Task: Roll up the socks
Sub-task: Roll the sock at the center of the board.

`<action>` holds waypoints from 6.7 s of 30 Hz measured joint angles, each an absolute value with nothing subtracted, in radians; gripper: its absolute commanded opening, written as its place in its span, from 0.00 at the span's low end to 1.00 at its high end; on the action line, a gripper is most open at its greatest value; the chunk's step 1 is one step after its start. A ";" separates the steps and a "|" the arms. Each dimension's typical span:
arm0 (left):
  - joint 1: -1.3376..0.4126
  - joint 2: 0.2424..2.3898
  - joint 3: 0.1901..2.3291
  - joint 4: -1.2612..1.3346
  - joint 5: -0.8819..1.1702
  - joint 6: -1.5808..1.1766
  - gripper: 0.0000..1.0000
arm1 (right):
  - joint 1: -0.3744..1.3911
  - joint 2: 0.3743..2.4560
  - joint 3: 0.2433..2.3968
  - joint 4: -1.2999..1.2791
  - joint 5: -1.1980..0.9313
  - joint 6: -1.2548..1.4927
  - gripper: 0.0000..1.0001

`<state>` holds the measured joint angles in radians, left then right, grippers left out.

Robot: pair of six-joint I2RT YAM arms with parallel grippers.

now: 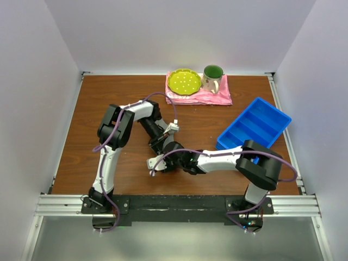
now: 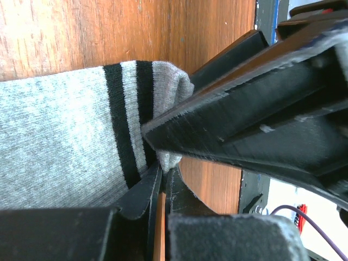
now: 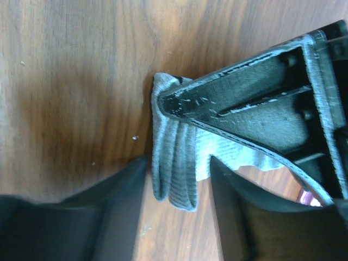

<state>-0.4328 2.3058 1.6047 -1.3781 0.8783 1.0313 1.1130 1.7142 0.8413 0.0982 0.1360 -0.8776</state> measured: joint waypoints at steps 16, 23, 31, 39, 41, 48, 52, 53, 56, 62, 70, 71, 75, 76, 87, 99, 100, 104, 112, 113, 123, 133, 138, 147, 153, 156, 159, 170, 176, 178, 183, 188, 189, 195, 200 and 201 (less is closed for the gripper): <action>-0.423 2.246 1.591 -1.367 0.838 1.060 0.43 | 1.113 1.760 0.893 0.049 0.113 -0.838 0.00; -0.417 2.172 1.570 -1.302 0.809 1.066 0.69 | 1.111 1.762 0.899 0.044 0.110 -0.827 0.00; -0.387 2.088 1.556 -1.240 0.803 1.066 0.94 | 1.100 1.762 0.899 0.043 0.095 -0.819 0.00; -0.276 1.988 1.544 -1.199 0.853 1.081 1.00 | 1.096 1.761 0.901 0.039 0.086 -0.810 0.00; -0.231 1.949 1.530 -1.197 0.884 1.114 1.00 | 1.092 1.761 0.906 0.031 0.080 -0.806 0.00; -0.132 1.775 1.385 -1.163 0.941 1.239 1.00 | 1.060 1.761 0.959 -0.068 0.010 -0.783 0.00; -0.107 1.683 1.269 -1.117 0.956 1.305 0.99 | 1.008 1.762 1.032 -0.156 -0.080 -0.763 0.00; -0.097 1.662 1.239 -1.103 0.960 1.326 0.99 | 0.990 1.765 1.056 -0.184 -0.106 -0.758 0.00; -0.068 1.619 1.164 -1.074 0.962 1.386 0.98 | 0.934 1.785 1.144 -0.266 -0.192 -0.748 0.00; -0.059 1.579 1.033 -0.979 0.942 1.453 0.97 | 0.850 1.909 1.335 -0.426 -0.354 -0.744 0.00; -0.059 1.527 0.942 -0.850 0.910 1.464 0.97 | 0.843 2.013 1.408 -0.556 -0.471 -0.744 0.00; -0.059 1.519 0.936 -0.839 0.909 1.464 0.97 | 0.843 2.017 1.418 -0.571 -0.484 -0.744 0.00; -0.063 1.497 0.905 -0.790 0.907 1.479 0.96 | 0.831 2.058 1.464 -0.630 -0.545 -0.744 0.00; -0.068 1.489 0.888 -0.774 0.901 1.486 0.96 | 0.825 2.072 1.480 -0.645 -0.566 -0.743 0.00; -0.146 1.400 0.714 -0.595 0.833 1.479 0.95 | 0.747 2.207 1.640 -0.810 -0.757 -0.735 0.00; -0.287 1.365 0.617 -0.397 0.771 1.423 0.91 | 0.712 2.303 1.755 -0.919 -0.847 -0.719 0.00; -0.305 1.365 0.612 -0.387 0.768 1.420 0.90 | 0.708 2.311 1.761 -0.926 -0.856 -0.717 0.00; -0.331 1.364 0.603 -0.337 0.749 1.401 0.89 | 0.698 2.336 1.792 -0.949 -0.879 -0.709 0.00; -0.402 1.363 0.561 -0.191 0.686 1.327 0.89 | 0.673 2.352 1.808 -0.960 -0.906 -0.705 0.00; -0.411 1.363 0.558 -0.178 0.680 1.319 0.88 | 0.672 2.354 1.810 -0.961 -0.907 -0.705 0.00; -0.508 1.411 0.555 -0.044 0.618 1.237 0.77 | 0.667 2.362 1.816 -0.966 -0.916 -0.700 0.00; -0.555 1.505 0.633 -0.015 0.517 1.163 0.53 | 0.659 2.362 1.816 -0.976 -0.915 -0.699 0.00; -0.573 1.519 0.640 -0.014 0.490 1.142 0.34 | 0.657 2.362 1.816 -0.976 -0.913 -0.699 0.00; -0.611 1.550 0.675 -0.058 0.432 1.136 0.00 | 0.649 2.362 1.816 -0.979 -0.909 -0.698 0.09; -0.623 1.583 0.751 -0.170 0.418 1.137 0.00 | 0.640 2.347 1.816 -0.996 -0.905 -0.682 0.60; -0.624 1.600 0.790 -0.228 0.421 1.136 0.00 | 0.628 2.301 1.816 -1.013 -0.860 -0.690 0.80; -0.624 1.605 0.814 -0.290 0.432 1.135 0.00 | 0.592 2.242 1.816 -1.016 -0.803 -0.698 0.91; -0.625 1.716 0.997 -0.582 0.547 1.084 0.00 | 0.428 1.718 1.486 -0.832 -0.557 -0.646 0.93; -0.625 1.843 1.150 -0.754 0.648 1.055 0.00 | 0.418 1.422 1.197 -0.709 -0.414 -0.630 0.92; -0.624 1.887 1.197 -0.811 0.682 1.053 0.00 | 0.418 1.347 1.126 -0.678 -0.378 -0.631 0.90; -0.619 2.003 1.322 -0.937 0.753 1.031 0.00 | 0.421 1.153 0.965 -0.605 -0.311 -0.646 0.88; -0.608 2.092 1.419 -1.040 0.801 1.009 0.00 | 0.479 1.044 0.891 -0.574 -0.273 -0.673 0.88; -0.607 2.105 1.434 -1.055 0.808 1.004 0.00 | 0.505 1.043 0.885 -0.564 -0.263 -0.680 0.88; -0.606 2.171 1.507 -1.125 0.835 0.968 0.01 | 0.645 1.064 0.822 -0.531 -0.225 -0.708 0.86; -0.601 2.229 1.563 -1.179 0.868 0.929 0.01 | 0.739 1.140 0.787 -0.477 -0.189 -0.721 0.86; -0.601 2.239 1.573 -1.188 0.872 0.920 0.01 | 0.764 1.158 0.780 -0.462 -0.173 -0.724 0.86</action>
